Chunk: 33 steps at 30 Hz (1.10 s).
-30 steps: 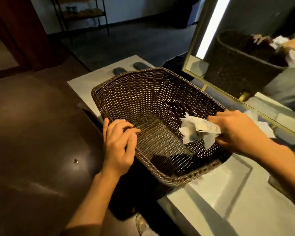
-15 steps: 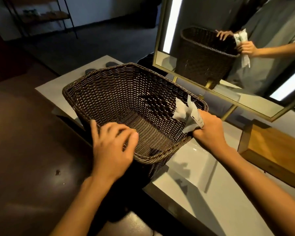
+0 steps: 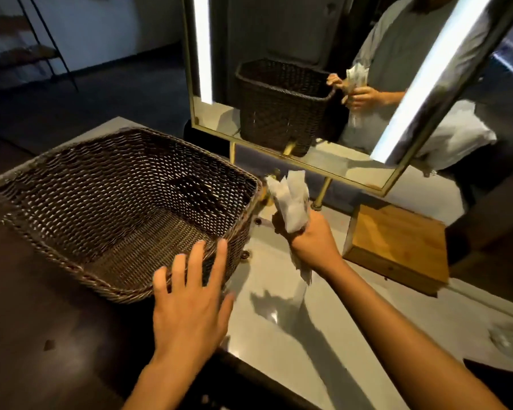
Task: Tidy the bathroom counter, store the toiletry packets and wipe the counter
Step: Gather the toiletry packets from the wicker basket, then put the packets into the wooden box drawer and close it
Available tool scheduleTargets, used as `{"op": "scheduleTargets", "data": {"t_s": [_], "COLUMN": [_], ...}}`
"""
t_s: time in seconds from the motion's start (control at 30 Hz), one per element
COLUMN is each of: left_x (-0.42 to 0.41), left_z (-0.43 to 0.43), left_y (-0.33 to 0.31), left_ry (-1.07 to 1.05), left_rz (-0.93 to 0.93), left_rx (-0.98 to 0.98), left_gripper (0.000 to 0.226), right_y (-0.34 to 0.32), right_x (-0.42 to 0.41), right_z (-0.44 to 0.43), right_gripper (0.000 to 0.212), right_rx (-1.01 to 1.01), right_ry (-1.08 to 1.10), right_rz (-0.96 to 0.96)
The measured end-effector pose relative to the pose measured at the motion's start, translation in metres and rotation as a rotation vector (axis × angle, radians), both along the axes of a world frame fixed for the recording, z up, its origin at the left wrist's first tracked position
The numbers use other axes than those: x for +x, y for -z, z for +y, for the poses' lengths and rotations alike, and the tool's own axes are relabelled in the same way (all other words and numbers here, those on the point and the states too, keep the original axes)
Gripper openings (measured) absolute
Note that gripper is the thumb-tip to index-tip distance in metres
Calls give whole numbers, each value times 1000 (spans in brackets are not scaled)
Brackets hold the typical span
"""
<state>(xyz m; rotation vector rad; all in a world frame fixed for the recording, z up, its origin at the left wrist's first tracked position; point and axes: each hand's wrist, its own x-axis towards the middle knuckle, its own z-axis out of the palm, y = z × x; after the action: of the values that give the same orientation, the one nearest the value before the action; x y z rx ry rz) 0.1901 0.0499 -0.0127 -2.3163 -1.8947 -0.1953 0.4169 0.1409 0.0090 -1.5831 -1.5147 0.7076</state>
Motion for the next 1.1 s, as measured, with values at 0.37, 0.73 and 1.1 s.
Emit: {"op": "scheduleTargets", "data": {"t_s": [0.37, 0.73, 1.1], "left_x": [147, 366, 433], "left_z": [27, 64, 103], "left_y": [19, 93, 128], "left_ry": [119, 225, -74], "left_rz": [-91, -645, -1074], "left_rx": [-155, -923, -1063], "left_gripper": [80, 55, 27], "right_y": [72, 125, 161], "right_x": [314, 389, 383], "right_z": [-10, 20, 14], "right_gripper": [50, 73, 95], "right_rx": [-410, -495, -304], "right_ry": [227, 170, 218], "right_rz": [-460, -654, -682]}}
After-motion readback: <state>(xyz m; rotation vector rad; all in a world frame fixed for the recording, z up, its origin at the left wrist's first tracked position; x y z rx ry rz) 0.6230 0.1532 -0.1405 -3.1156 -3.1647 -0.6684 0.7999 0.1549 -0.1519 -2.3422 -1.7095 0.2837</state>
